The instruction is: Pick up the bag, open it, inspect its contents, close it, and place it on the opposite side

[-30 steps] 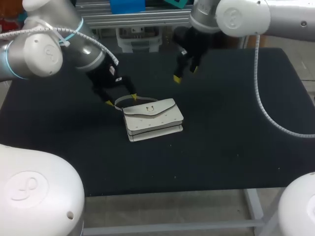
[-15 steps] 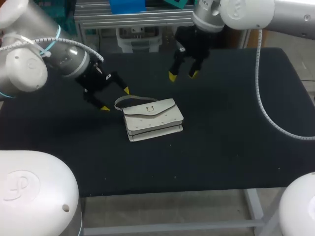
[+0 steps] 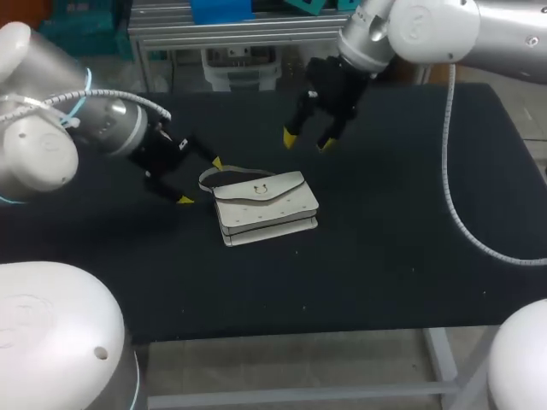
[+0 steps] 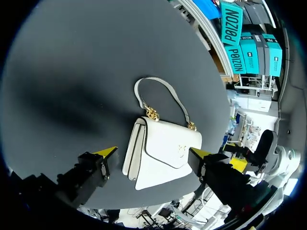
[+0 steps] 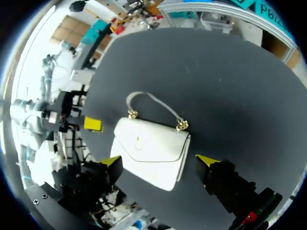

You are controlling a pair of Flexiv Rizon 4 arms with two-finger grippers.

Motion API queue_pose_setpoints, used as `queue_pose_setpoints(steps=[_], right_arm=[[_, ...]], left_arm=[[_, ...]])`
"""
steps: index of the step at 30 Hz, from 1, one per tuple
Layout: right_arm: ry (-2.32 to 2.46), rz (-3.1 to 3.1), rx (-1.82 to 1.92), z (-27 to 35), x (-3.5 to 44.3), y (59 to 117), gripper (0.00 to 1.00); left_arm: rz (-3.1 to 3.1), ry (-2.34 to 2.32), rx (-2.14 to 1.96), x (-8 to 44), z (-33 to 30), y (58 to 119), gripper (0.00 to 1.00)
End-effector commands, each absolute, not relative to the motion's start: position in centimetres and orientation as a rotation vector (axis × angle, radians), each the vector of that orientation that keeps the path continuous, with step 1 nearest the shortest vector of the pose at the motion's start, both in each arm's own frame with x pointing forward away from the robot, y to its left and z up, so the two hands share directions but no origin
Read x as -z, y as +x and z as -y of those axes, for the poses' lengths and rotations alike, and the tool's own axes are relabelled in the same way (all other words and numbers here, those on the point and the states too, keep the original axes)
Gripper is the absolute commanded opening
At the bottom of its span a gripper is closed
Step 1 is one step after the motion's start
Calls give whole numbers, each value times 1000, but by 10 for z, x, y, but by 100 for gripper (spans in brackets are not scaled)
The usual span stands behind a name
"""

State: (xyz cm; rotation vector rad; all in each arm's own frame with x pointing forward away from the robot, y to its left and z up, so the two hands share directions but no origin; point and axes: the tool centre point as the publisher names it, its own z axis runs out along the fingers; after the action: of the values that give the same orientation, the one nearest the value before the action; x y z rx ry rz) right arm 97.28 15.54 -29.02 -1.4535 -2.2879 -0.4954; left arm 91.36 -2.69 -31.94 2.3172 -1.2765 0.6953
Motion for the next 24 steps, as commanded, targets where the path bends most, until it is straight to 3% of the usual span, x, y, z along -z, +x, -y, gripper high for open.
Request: queue_pose_setpoints(steps=[1,8,14,23,24], right_arm=[[-1494,2064,586,-150,302,976,100],[-1541,1942,621,-145,316,975,100],[-1531,1872,622,-155,333,972,100],[-1543,1811,629,-168,348,960,100],[-1558,1803,631,-167,349,958,100]], left_arm=[[1233,2189,-790,334,26,913,96],[1226,2111,-787,343,36,917,87],[1235,2052,-794,344,42,917,69],[1246,2011,-789,347,46,915,66],[1242,2005,-792,348,46,914,62]])
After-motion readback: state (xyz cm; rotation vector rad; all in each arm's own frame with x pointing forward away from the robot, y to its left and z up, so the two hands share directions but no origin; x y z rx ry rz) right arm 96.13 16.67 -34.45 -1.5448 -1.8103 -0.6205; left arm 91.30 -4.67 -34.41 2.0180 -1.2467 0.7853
